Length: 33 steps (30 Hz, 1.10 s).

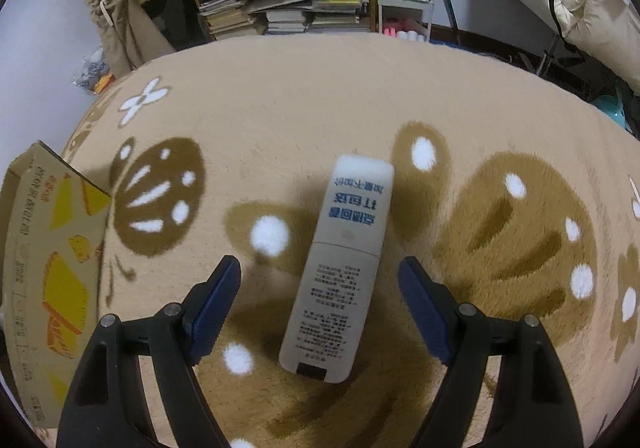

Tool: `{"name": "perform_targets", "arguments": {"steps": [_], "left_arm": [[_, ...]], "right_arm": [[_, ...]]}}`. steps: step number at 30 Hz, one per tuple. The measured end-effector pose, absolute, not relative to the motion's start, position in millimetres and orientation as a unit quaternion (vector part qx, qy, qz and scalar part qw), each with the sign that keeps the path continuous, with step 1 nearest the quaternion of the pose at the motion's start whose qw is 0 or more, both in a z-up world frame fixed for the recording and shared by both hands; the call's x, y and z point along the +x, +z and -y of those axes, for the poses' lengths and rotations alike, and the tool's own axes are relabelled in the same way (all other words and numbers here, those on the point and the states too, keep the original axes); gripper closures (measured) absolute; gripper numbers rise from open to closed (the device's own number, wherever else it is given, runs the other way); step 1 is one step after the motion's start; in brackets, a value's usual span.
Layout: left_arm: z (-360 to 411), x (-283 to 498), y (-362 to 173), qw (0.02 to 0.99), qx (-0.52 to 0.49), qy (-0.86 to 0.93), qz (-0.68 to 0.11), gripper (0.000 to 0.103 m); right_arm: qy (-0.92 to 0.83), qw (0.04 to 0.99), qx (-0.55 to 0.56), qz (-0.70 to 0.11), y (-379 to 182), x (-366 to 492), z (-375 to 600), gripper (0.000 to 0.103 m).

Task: Organize rigid objects
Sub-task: 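Move the right gripper to the white blue-printed bottle and grasp it, then carry the white bottle into the box and open the right gripper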

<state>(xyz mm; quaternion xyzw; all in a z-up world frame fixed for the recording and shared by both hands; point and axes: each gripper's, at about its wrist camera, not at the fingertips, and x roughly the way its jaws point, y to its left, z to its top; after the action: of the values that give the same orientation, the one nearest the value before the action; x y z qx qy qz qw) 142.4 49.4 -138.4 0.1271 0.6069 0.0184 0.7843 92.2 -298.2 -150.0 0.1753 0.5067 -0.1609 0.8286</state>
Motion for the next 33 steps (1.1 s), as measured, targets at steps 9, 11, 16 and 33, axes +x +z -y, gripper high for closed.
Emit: {"name": "perform_targets", "arguments": {"steps": [9,11,16,33], "left_arm": [[-49,142,-138,0.785,0.125,0.018,-0.607,0.084],[-49,142,-138,0.785,0.124,0.018,-0.607,0.084],[-49,142,-138,0.785,0.125,0.019,-0.607,0.084],[-49,142,-135,0.785,0.123,0.018,-0.607,0.084]], "right_arm": [[-0.178,0.819,0.18,-0.515,-167,95,300,0.035],[-0.185,0.818,0.176,-0.516,-169,95,299,0.04],[-0.205,0.817,0.153,-0.517,-172,100,289,0.041],[-0.231,0.834,0.173,-0.47,-144,89,286,0.059]]}}
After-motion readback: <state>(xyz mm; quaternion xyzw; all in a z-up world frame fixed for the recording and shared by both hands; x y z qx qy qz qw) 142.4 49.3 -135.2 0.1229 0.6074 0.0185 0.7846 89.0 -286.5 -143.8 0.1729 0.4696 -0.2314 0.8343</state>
